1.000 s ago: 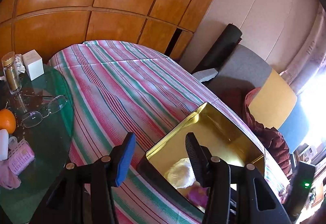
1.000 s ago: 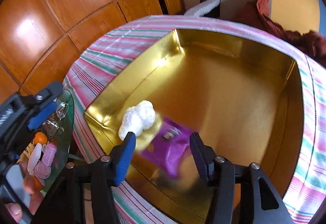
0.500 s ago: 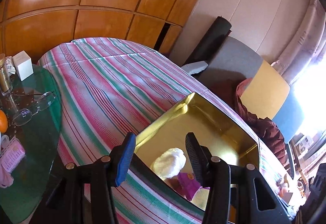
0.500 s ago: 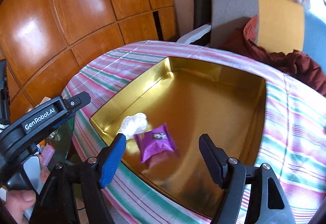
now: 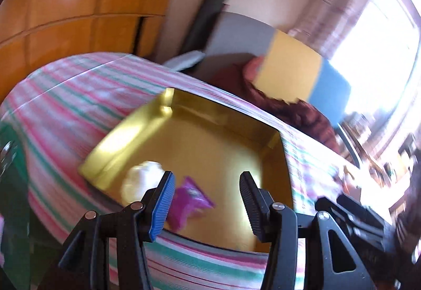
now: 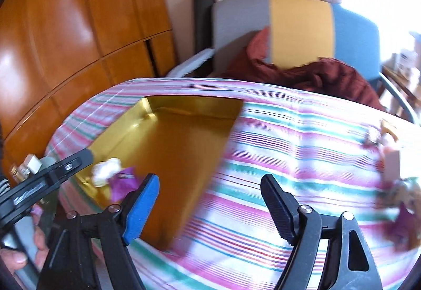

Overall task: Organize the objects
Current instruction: 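Move both tools back from the tray to the remaining items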

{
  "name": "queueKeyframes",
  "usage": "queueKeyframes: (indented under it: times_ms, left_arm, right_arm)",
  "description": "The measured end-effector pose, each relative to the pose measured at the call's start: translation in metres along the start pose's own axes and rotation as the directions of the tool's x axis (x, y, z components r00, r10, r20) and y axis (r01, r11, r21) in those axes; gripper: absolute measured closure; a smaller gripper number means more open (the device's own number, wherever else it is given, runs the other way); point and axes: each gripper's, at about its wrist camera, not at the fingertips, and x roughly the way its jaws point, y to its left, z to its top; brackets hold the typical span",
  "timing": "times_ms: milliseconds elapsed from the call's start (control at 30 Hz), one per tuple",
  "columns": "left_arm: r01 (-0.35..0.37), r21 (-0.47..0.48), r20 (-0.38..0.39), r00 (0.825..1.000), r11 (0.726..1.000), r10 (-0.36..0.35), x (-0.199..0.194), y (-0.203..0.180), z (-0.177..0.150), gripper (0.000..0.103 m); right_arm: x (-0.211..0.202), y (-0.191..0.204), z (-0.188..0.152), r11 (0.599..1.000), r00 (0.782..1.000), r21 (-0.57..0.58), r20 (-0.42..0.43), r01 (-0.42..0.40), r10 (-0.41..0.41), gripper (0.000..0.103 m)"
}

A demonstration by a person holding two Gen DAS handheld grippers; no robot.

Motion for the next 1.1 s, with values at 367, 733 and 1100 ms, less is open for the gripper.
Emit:
queueKeyframes:
  times_ms: [367,733,1100]
  left_arm:
    - [0.196,0.241,-0.106,0.979,0.95,-0.175,0.0,-0.082,-0.039,0.051]
    - [0.253,0.263,-0.18,0.961,0.931,-0.211,0.003,-0.113,-0.064,0.051]
    - [0.26,0.275,-0.212,0.955,0.926,-0.206,0.006,-0.118,-0.073,0.051]
  right_arm:
    - [-0.036,-0.137,-0.03,0.961,0.964,0.082,-0.036,0.266,-0.264,0.022]
    - [-0.069,-0.275,-0.018,0.86,0.886,0.217,-0.078,0.462,-0.457,0.015]
    - [-0.046,-0.208,-0.03,0.967,0.975,0.141,-0.097,0.211,-0.199,0.015]
